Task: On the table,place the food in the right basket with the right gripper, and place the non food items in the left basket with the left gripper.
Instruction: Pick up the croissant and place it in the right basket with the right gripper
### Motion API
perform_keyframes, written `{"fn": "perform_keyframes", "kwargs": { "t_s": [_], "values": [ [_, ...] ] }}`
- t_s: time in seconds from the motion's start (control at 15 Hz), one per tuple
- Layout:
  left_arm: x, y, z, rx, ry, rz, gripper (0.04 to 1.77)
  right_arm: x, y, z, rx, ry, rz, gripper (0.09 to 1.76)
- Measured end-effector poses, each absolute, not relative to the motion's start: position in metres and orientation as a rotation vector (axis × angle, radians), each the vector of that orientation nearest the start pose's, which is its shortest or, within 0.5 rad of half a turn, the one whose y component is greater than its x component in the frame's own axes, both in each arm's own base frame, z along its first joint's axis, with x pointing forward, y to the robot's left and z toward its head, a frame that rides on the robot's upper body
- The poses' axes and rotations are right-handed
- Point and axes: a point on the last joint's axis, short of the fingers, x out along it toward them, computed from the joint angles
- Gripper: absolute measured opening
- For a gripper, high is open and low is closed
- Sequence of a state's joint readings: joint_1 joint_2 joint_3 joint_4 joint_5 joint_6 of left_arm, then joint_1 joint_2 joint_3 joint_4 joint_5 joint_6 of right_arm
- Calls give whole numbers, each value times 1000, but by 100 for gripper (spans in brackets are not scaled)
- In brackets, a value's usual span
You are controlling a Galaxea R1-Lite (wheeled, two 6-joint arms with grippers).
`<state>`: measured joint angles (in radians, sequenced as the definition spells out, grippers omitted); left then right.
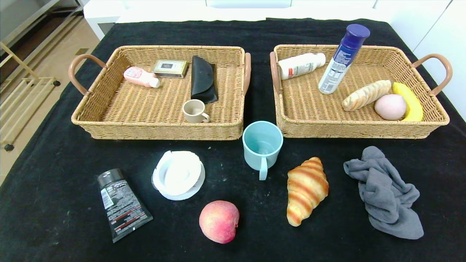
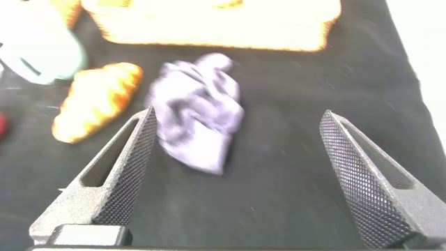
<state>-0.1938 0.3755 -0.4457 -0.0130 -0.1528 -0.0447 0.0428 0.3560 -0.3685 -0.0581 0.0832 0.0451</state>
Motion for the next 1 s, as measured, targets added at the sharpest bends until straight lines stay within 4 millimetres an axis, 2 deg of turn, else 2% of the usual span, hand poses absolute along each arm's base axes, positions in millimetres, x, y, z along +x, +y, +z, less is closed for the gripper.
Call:
{"fn": "perform_keyframes", "kwargs": {
  "t_s": [0.13, 0.27, 0.47, 0.73, 1.0],
  "values": [
    [12, -7, 228, -46, -23, -467, 172, 13, 4, 206, 26, -37, 210, 171],
    [32, -18, 239, -40, 40, -571, 172, 33, 7, 217, 20, 14, 264, 171],
    [62, -38, 244, -32, 112, -723, 172, 63, 16, 233, 22, 43, 372, 171],
    [101, -65, 249, -26, 150, -804, 172, 97, 38, 241, 40, 59, 457, 171],
    [129, -87, 254, -12, 188, -841, 172, 117, 53, 242, 31, 101, 496, 171]
  ]
}}
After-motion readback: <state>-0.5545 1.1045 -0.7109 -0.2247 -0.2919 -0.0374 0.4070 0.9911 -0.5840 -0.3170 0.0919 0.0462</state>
